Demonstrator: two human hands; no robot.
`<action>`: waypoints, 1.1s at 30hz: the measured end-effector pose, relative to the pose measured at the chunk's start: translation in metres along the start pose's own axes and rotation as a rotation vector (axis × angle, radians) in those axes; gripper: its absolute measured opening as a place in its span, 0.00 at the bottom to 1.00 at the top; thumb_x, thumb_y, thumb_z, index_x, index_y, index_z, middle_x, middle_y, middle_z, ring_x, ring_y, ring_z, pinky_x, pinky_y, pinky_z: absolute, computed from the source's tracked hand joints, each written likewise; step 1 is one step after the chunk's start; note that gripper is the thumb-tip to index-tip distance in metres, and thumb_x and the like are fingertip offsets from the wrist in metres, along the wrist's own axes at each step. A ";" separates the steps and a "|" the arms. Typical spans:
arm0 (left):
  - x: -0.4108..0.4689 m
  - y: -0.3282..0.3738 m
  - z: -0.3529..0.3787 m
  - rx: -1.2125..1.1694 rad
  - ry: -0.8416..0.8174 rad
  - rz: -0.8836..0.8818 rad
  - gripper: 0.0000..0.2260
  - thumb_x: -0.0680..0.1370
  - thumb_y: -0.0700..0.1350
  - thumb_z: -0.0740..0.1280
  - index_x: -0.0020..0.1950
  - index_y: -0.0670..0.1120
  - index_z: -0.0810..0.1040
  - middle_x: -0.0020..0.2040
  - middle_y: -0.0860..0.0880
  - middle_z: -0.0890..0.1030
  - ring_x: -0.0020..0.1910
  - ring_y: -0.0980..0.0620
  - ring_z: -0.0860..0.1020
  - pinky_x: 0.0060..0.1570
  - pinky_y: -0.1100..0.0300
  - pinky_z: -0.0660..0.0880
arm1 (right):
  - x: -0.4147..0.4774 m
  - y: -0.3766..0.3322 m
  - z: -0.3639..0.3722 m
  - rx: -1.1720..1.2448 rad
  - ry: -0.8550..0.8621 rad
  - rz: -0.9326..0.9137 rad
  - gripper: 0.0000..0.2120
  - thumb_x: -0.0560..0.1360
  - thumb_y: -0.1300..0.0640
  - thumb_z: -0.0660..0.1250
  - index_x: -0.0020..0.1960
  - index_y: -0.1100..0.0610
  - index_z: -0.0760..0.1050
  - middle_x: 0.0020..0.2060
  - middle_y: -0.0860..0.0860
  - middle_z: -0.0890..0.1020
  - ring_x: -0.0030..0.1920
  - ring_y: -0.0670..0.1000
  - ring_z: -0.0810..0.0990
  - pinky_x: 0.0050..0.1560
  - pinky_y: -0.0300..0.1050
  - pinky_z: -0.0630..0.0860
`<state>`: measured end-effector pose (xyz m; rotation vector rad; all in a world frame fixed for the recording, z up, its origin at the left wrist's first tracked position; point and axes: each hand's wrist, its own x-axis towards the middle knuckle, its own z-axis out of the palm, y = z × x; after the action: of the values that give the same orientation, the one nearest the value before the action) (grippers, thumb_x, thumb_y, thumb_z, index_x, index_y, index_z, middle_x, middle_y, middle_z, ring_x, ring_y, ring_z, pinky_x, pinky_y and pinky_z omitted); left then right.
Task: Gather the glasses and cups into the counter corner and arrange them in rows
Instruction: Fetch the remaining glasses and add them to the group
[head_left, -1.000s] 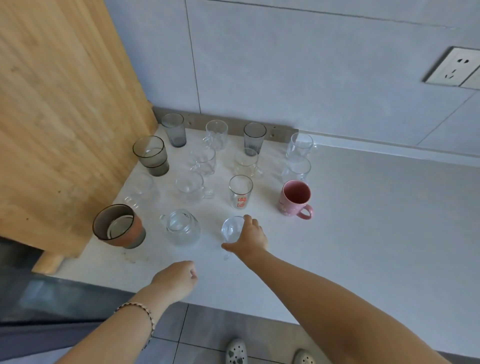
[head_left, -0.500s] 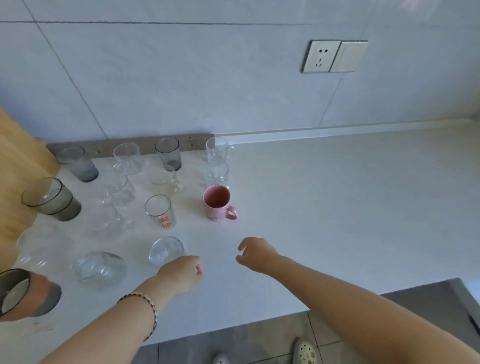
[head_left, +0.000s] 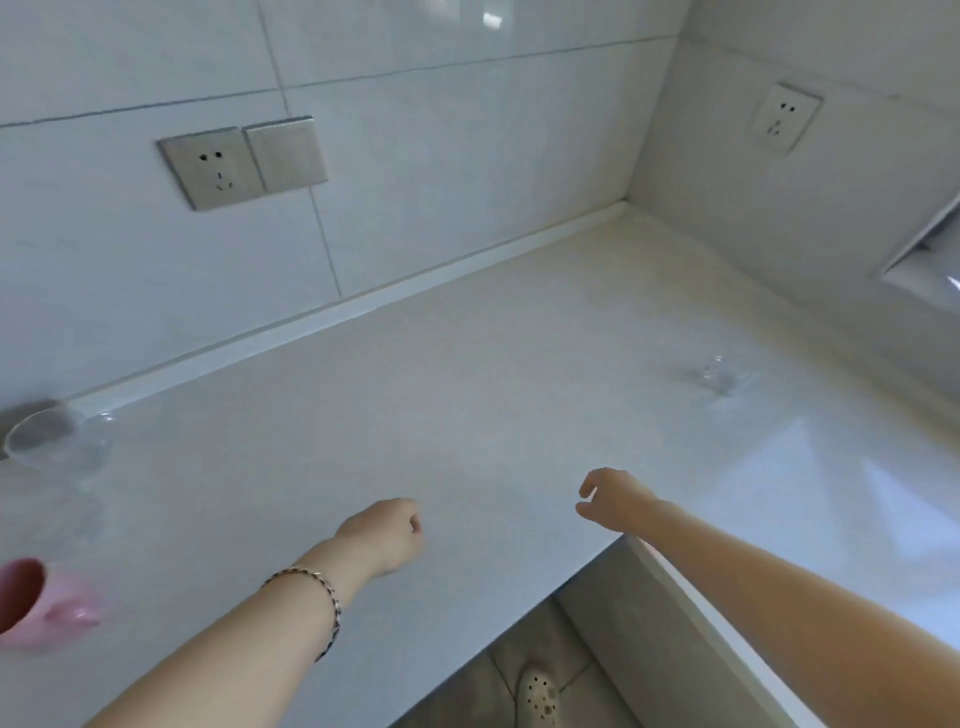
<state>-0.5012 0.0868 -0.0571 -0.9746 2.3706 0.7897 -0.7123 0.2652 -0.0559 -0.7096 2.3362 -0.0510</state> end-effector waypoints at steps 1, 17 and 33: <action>0.013 0.025 0.001 0.005 -0.005 0.010 0.02 0.78 0.46 0.59 0.47 0.53 0.70 0.60 0.49 0.78 0.59 0.48 0.76 0.59 0.57 0.72 | 0.010 0.021 -0.014 0.024 0.016 0.016 0.17 0.77 0.54 0.62 0.64 0.57 0.72 0.62 0.55 0.76 0.61 0.56 0.76 0.58 0.44 0.72; 0.148 0.182 0.005 0.125 -0.067 0.011 0.04 0.79 0.47 0.57 0.46 0.54 0.70 0.49 0.53 0.76 0.55 0.49 0.78 0.57 0.56 0.74 | 0.185 0.207 -0.181 0.105 0.373 0.270 0.47 0.69 0.51 0.73 0.77 0.54 0.46 0.77 0.56 0.50 0.76 0.59 0.53 0.72 0.53 0.58; 0.125 0.140 0.010 0.001 -0.083 -0.134 0.04 0.79 0.47 0.57 0.45 0.53 0.69 0.48 0.53 0.73 0.51 0.49 0.76 0.53 0.59 0.72 | 0.173 0.148 -0.151 0.150 0.354 -0.006 0.39 0.63 0.62 0.76 0.69 0.58 0.61 0.64 0.57 0.66 0.63 0.60 0.68 0.60 0.50 0.71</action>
<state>-0.6838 0.1157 -0.0924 -1.0671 2.2092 0.7625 -0.9840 0.2804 -0.0782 -0.6767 2.6301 -0.3784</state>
